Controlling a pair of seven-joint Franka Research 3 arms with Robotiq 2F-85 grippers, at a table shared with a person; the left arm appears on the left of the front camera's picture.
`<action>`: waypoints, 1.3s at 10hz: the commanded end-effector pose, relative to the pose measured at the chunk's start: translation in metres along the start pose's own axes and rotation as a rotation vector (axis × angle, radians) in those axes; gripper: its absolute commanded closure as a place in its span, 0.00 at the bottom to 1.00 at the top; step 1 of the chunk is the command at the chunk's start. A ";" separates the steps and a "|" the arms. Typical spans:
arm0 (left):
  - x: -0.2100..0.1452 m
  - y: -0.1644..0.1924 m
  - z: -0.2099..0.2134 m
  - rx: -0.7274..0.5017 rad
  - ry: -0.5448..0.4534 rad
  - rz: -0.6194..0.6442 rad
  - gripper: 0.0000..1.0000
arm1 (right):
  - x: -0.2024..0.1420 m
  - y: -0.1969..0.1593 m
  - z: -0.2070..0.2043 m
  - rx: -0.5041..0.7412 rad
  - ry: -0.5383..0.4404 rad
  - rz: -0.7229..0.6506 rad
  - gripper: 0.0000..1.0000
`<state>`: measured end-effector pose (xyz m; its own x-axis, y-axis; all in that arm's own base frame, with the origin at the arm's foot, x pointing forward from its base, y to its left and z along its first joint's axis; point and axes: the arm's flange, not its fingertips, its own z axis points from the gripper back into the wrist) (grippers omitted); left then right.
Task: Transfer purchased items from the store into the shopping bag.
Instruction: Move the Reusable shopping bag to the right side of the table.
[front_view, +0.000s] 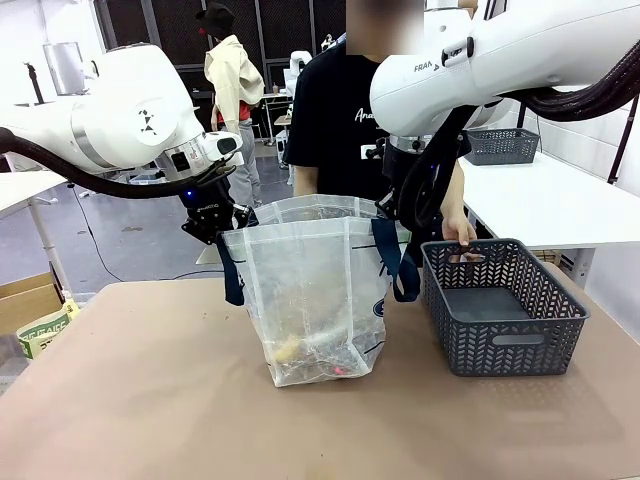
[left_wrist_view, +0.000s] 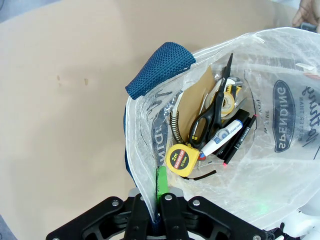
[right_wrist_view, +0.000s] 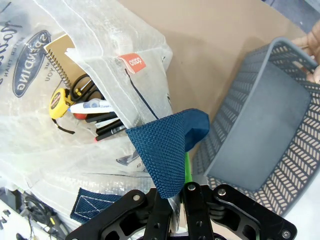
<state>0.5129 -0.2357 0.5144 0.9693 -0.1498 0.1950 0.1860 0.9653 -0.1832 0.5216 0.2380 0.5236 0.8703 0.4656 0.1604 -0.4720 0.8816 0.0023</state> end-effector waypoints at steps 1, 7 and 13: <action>0.000 0.002 0.000 0.001 0.000 0.002 1.00 | 0.000 -0.001 0.001 -0.001 -0.001 -0.001 1.00; 0.000 0.002 0.000 0.001 0.000 0.002 1.00 | 0.000 -0.001 0.001 -0.001 -0.001 -0.001 1.00; 0.013 -0.016 0.013 -0.078 -0.011 0.007 1.00 | 0.010 -0.001 0.007 0.016 -0.048 -0.098 1.00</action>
<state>0.5122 -0.2471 0.5252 0.9670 -0.1486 0.2068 0.1935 0.9568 -0.2171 0.5238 0.2388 0.5282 0.8938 0.4129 0.1750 -0.4219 0.9065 0.0163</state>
